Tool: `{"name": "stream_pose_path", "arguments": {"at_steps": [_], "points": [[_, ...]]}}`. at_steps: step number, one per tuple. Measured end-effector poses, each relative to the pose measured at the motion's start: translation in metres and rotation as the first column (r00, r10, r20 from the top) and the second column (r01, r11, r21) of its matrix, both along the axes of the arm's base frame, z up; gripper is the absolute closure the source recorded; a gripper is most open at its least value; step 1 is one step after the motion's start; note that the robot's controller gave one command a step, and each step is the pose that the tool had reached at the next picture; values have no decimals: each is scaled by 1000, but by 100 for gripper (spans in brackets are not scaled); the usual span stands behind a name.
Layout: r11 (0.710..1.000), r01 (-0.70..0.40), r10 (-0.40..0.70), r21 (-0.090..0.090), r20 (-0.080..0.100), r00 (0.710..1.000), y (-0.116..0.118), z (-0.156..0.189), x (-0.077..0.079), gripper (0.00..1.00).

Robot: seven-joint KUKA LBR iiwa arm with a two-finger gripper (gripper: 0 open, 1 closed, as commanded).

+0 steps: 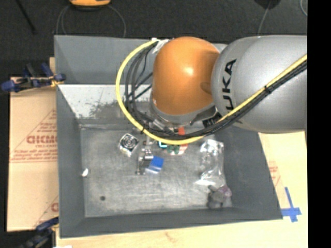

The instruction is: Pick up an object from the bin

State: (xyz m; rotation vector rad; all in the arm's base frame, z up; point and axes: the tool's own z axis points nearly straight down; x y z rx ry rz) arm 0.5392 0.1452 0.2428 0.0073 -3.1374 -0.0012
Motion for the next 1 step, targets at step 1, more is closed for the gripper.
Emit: {"name": "stream_pose_path", "arguments": {"at_steps": [1], "points": [[1000,-12,12,-3,2,1000,-33,-72,43,0]]}}
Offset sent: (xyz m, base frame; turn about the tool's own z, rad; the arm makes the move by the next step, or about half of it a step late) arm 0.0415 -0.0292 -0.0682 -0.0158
